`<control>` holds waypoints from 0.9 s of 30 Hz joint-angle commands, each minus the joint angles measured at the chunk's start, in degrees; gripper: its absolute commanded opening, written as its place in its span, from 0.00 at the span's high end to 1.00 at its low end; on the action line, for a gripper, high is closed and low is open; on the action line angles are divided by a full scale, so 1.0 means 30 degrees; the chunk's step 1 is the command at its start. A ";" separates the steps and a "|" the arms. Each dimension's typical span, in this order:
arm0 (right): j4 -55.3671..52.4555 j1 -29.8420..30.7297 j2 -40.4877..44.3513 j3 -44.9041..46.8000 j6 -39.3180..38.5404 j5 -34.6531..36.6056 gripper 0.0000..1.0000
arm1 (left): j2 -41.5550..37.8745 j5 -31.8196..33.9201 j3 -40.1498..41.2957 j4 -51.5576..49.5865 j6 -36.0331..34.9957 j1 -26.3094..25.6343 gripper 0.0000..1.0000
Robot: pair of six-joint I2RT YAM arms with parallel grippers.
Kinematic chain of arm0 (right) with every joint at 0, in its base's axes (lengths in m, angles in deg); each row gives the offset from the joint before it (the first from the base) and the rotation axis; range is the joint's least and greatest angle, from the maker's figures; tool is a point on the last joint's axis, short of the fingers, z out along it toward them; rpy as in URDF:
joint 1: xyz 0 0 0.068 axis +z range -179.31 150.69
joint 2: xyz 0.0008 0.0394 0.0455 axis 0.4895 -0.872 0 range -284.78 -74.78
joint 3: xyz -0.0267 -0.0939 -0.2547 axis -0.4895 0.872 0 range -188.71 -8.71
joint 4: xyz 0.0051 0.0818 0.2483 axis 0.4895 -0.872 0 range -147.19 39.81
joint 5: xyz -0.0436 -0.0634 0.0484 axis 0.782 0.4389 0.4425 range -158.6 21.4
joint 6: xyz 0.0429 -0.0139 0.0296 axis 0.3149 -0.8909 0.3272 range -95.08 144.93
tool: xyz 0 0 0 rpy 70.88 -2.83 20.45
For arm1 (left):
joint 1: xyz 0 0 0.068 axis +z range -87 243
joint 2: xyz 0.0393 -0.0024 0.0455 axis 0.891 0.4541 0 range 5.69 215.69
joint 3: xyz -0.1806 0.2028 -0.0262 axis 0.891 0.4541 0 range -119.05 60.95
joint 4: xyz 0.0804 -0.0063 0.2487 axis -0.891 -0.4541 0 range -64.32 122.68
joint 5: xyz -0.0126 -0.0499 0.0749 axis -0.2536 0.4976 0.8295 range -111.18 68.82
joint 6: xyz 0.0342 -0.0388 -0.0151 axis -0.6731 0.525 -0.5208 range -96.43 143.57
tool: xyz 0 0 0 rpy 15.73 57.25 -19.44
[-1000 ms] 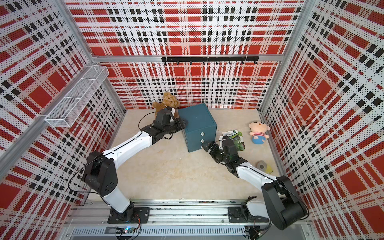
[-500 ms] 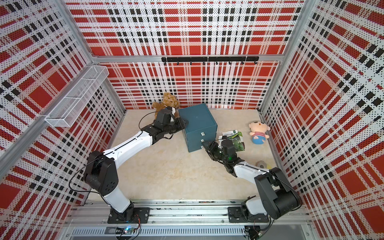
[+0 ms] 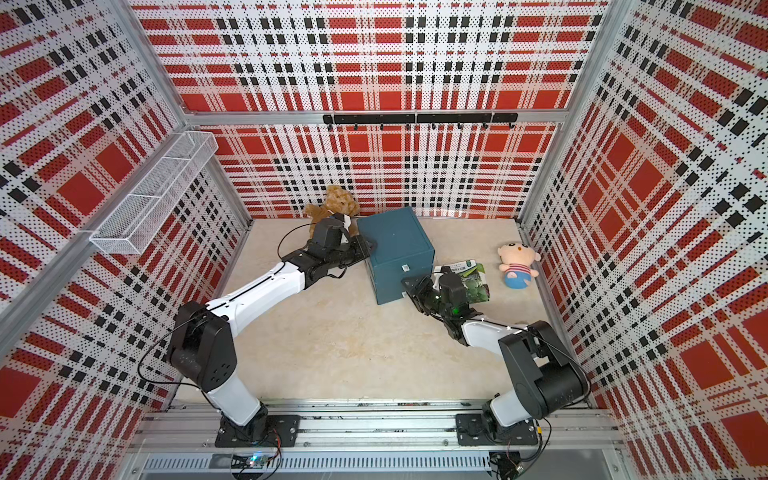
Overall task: Take the seed bags out of the drawer
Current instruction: Open the drawer in the storage box.
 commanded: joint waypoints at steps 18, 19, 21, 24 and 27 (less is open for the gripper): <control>-0.1136 0.0083 -0.1432 -0.1811 -0.0671 -0.0103 0.78 | 0.1060 -0.0707 0.0950 -0.3084 -0.0425 -0.0204 0.47; -0.1184 0.0100 -0.1382 -0.1713 -0.0671 -0.0078 0.80 | 0.1057 -0.0665 0.0935 -0.3063 -0.0405 -0.0218 0.47; -0.1208 0.0017 -0.1358 -0.1592 -0.0649 -0.0181 0.87 | 0.1056 -0.0663 0.0924 -0.3083 -0.0374 -0.0220 0.47; -0.1432 -0.0006 -0.1285 -0.1460 -0.0696 -0.0342 1.00 | 0.1092 -0.0633 0.0950 -0.3084 -0.0345 -0.0207 0.47; -0.1944 -0.0034 -0.0859 -0.1177 -0.0905 -0.0401 1.00 | 0.1111 -0.0630 0.0924 -0.3084 -0.0272 -0.0232 0.47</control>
